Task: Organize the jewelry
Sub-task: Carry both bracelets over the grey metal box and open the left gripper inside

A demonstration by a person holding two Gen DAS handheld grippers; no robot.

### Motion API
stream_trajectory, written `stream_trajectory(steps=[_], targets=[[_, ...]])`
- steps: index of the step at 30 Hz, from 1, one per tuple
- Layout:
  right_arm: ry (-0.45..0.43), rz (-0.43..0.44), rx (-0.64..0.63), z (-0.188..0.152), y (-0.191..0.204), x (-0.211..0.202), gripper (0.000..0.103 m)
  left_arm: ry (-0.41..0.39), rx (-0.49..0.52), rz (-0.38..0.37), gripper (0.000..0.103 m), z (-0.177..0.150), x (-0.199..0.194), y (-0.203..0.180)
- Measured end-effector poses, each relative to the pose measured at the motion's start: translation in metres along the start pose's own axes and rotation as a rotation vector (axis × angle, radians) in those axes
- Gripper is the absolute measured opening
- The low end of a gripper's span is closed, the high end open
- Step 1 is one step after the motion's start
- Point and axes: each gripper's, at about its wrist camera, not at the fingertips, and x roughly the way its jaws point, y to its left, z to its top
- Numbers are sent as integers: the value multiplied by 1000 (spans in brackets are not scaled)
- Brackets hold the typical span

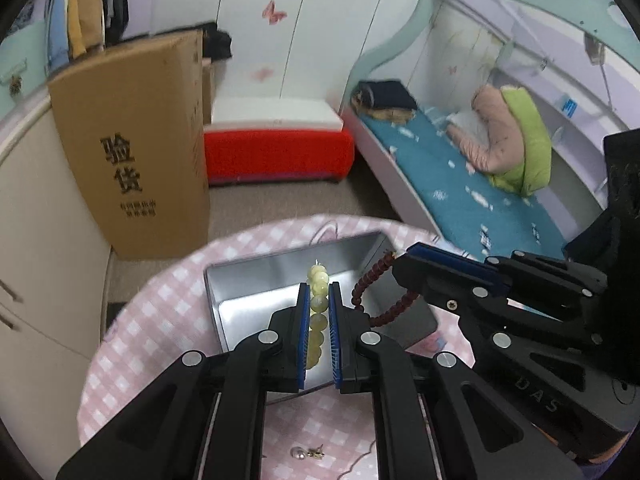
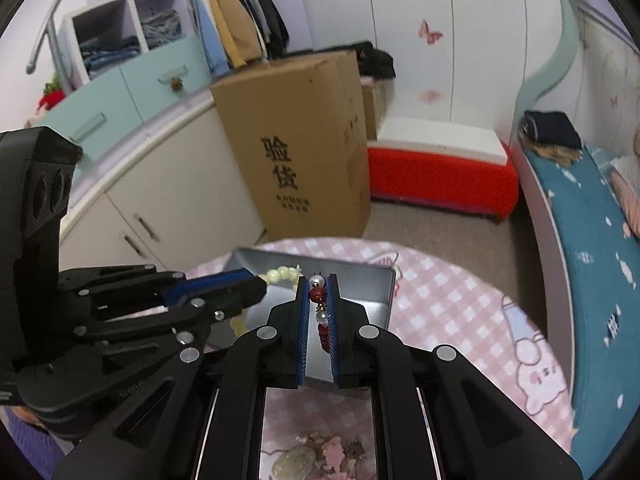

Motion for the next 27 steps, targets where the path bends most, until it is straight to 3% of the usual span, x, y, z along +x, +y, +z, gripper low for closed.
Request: stream_trajectory(steps=[10,22,24,27], targets=[[36,10,17,-14,1,21,9,45,-5,44,8,-6,24,6],[57,26,33,-19,-1,28,9,36,8,89,9,-10,26,6],[58,31,42,-19,-2,28,9,33,1,89,15,-11,24,7],[55,43,62,-21,-7,25,9,13,-15,100,34,-11,18,10]])
